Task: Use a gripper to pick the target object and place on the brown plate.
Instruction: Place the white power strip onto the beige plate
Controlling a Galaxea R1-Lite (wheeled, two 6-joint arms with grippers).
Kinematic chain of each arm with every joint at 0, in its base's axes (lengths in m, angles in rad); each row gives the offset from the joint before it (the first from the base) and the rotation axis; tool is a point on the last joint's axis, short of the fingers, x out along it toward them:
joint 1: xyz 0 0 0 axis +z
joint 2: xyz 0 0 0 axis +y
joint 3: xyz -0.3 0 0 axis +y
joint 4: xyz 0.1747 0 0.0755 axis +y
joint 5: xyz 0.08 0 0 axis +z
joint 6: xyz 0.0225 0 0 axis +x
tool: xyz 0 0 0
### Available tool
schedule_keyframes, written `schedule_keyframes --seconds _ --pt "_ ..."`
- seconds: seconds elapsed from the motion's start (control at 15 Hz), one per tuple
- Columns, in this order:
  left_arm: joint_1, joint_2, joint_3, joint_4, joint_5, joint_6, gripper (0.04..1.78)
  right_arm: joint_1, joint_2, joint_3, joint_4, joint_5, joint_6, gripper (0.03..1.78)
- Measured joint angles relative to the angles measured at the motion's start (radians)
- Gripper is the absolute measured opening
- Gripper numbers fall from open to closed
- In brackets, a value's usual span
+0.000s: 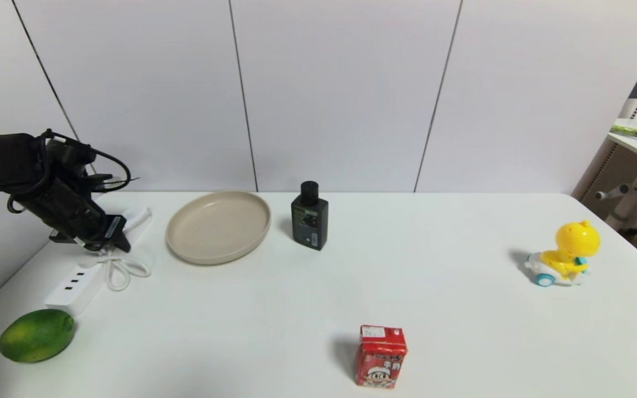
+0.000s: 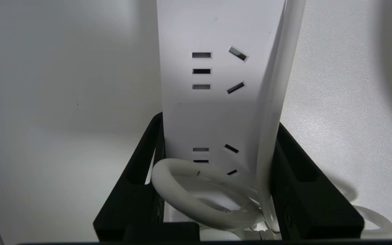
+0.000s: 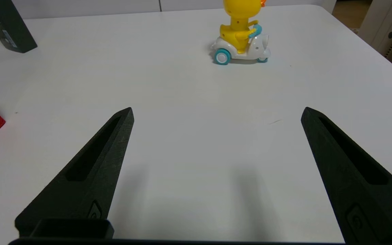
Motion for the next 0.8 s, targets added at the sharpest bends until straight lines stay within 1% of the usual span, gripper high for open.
schedule_keyframes --seconds 0.13,0.27,0.4,0.6,0.8 --pt "-0.001 -0.013 -0.019 0.002 0.002 0.008 0.86 0.0 0.0 0.0 0.0 0.0 0.0 1.7" --pt "-0.005 -0.03 -0.044 0.004 0.003 0.061 0.86 0.0 0.0 0.0 0.0 0.0 0.0 1.7" --pt "-0.007 -0.048 -0.078 0.004 0.003 0.148 0.86 0.0 0.0 0.0 0.0 0.0 0.0 1.7" --pt "-0.016 -0.072 -0.167 0.004 0.0 0.289 0.86 0.0 0.0 0.0 0.0 0.0 0.0 1.7" --pt "-0.079 -0.09 -0.266 0.014 -0.008 0.486 0.86 0.0 0.0 0.0 0.0 0.0 0.0 1.7"
